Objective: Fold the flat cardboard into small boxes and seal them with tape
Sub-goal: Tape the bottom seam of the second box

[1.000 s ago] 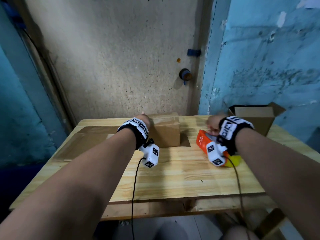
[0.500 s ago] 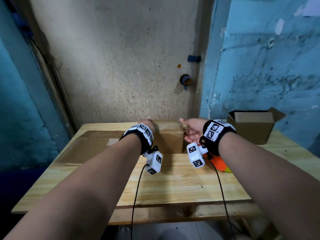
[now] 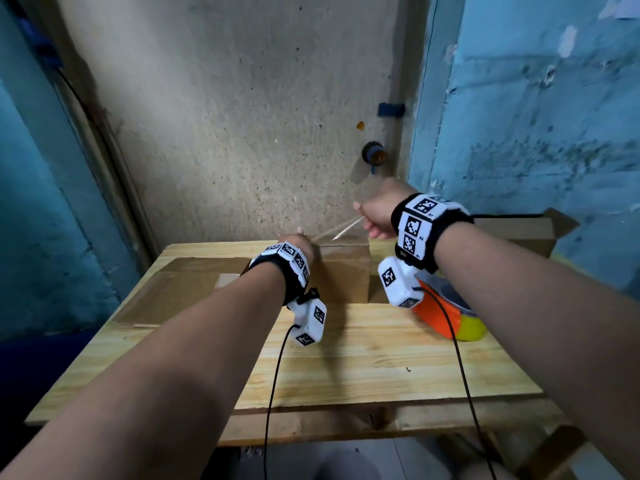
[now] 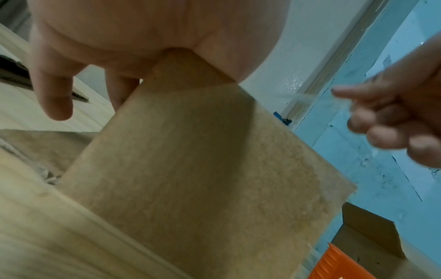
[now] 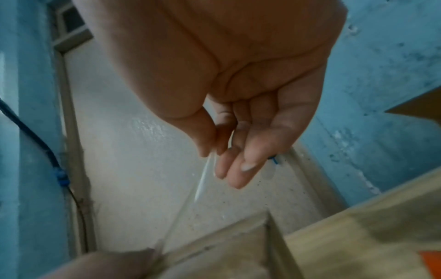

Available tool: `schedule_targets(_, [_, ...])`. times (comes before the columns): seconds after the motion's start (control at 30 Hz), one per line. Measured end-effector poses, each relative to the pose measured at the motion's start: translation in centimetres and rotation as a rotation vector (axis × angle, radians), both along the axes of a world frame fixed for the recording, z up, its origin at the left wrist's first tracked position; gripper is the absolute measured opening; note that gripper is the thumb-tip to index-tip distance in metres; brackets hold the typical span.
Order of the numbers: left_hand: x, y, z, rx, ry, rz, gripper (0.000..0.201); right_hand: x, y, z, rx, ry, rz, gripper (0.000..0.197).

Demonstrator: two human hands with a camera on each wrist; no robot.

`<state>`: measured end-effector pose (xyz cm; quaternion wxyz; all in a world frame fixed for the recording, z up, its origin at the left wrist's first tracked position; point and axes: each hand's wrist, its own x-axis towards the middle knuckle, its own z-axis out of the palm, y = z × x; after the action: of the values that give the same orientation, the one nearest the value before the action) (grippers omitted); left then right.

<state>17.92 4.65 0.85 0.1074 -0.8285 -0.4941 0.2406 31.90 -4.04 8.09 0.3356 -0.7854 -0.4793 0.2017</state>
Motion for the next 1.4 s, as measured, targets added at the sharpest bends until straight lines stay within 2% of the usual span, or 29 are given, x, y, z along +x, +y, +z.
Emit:
schedule_targets(0.07, [-0.1,-0.1,-0.1,0.014,0.015,-0.014,0.052,0.7,0.0,-1.1,-0.097,0.021,-0.031,0.03])
schedule_targets(0.17, [-0.2,-0.2,0.1,0.044,-0.001,0.002,0.052,1.7,0.1,-3.2,-0.223,0.202,-0.034,0.042])
schedule_targets(0.23, [-0.1,-0.3,0.0,0.051,-0.005,0.003,0.052,2.1,0.2,-4.1,-0.195,0.24,-0.033,0.034])
schedule_targets(0.3, [-0.1,0.0,-0.2,0.04,0.022,0.003,0.052,2.3,-0.1,-4.6,-0.118,0.176,-0.037,0.022])
schedule_targets(0.5, [0.2,0.9,-0.9,0.017,0.064,-0.019,0.05,2.5,-0.4,-6.7,-0.216,0.236,-0.069,0.045])
schedule_targets(0.67, [0.3,1.2,-1.1,0.015,0.049,-0.042,0.051,2.7,-0.1,-8.3,-0.202,0.411,-0.128,0.045])
schedule_targets(0.8, [0.3,1.7,-1.3,0.02,-0.014,-0.01,0.055,1.9,0.0,-9.6,-0.125,0.637,-0.22,0.047])
schedule_targets(0.93, [0.3,1.5,-1.1,0.026,-0.042,0.014,0.055,0.8,0.3,-9.8,-0.134,0.716,-0.282,0.041])
schedule_targets(1.0, [0.5,1.5,-1.2,0.022,-0.036,0.004,0.053,0.9,0.3,-9.7,-0.126,0.701,-0.281,0.04])
schedule_targets(1.1, [0.3,1.1,-0.8,0.023,-0.054,0.0,0.051,1.8,-0.2,-9.5,-0.157,0.557,-0.254,0.046])
schedule_targets(1.17, [0.3,1.3,-1.0,0.022,-0.099,-0.002,0.051,2.3,-0.5,-9.4,-0.179,0.565,-0.213,0.048])
schedule_targets(1.33, [0.1,2.9,-2.4,-0.024,-0.234,0.072,0.059,2.3,0.3,-10.6,-0.135,0.82,-0.233,0.042])
schedule_targets(1.4, [0.2,2.7,-2.3,-0.036,-0.314,0.101,0.054,1.9,0.7,-11.2,-0.097,0.959,-0.218,0.04])
